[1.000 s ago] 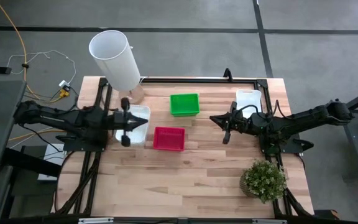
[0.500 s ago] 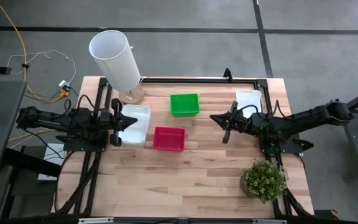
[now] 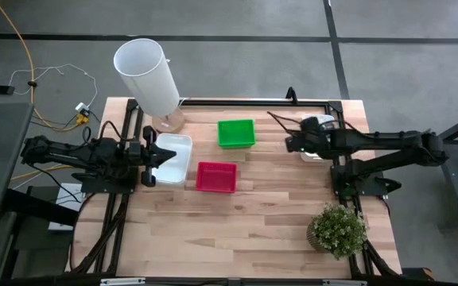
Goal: Stack baskets by color
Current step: Stack the right white bin on the left white bins
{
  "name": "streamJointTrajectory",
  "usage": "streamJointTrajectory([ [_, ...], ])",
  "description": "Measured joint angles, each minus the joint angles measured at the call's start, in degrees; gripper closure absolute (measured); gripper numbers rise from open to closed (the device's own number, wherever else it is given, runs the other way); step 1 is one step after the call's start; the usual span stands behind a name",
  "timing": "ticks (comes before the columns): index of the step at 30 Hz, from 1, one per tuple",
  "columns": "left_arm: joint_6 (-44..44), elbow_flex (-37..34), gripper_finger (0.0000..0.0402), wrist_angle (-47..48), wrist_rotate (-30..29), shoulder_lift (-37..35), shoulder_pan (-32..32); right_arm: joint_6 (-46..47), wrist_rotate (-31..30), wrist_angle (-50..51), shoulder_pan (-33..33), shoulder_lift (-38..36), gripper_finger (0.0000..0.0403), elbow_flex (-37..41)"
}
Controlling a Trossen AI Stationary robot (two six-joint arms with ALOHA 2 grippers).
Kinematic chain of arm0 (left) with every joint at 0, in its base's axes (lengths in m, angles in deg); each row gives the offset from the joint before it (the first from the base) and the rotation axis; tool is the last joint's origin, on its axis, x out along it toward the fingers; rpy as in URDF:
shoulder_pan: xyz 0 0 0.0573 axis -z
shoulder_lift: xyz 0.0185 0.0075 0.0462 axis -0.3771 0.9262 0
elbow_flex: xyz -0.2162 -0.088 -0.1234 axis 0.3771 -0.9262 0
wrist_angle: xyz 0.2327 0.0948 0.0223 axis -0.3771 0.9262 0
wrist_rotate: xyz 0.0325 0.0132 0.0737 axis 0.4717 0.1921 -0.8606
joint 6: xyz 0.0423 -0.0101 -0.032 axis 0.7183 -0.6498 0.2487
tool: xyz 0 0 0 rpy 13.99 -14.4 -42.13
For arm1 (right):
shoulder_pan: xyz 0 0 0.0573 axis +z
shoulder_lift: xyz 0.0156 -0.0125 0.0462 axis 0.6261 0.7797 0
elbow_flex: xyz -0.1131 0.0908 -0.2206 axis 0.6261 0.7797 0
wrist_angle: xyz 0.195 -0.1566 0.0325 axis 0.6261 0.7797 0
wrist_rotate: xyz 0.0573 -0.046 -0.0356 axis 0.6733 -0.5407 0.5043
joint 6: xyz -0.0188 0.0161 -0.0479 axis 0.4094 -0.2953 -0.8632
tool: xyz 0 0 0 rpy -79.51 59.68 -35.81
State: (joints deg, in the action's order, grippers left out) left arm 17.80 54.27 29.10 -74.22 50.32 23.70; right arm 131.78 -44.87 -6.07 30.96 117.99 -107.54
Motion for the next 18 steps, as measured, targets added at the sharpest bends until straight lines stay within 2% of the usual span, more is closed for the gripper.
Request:
streamJointTrajectory([
  [3, 0.0, 0.0, 0.0401, -0.04, -0.01, -0.02, 0.0, 7.19, 0.03, 3.0, -2.19, 1.13, 0.0166, 4.16],
  [6, -0.05, 0.0, 0.0401, -0.07, 0.0, -0.02, 0.0, 11.22, 1.17, 0.04, -3.35, 1.39, 0.0159, 8.11],
  [11, -1.35, 0.0, 0.0401, -0.02, 0.01, 0.0, 0.0, 11.54, 4.22, -7.68, -3.57, 1.39, 0.0163, 13.23],
  [18, -1.53, 0.0, 0.0401, -0.07, -0.03, 0.0, 0.0, 11.98, 4.38, -16.26, -3.59, 1.42, 0.0187, 17.85],
])
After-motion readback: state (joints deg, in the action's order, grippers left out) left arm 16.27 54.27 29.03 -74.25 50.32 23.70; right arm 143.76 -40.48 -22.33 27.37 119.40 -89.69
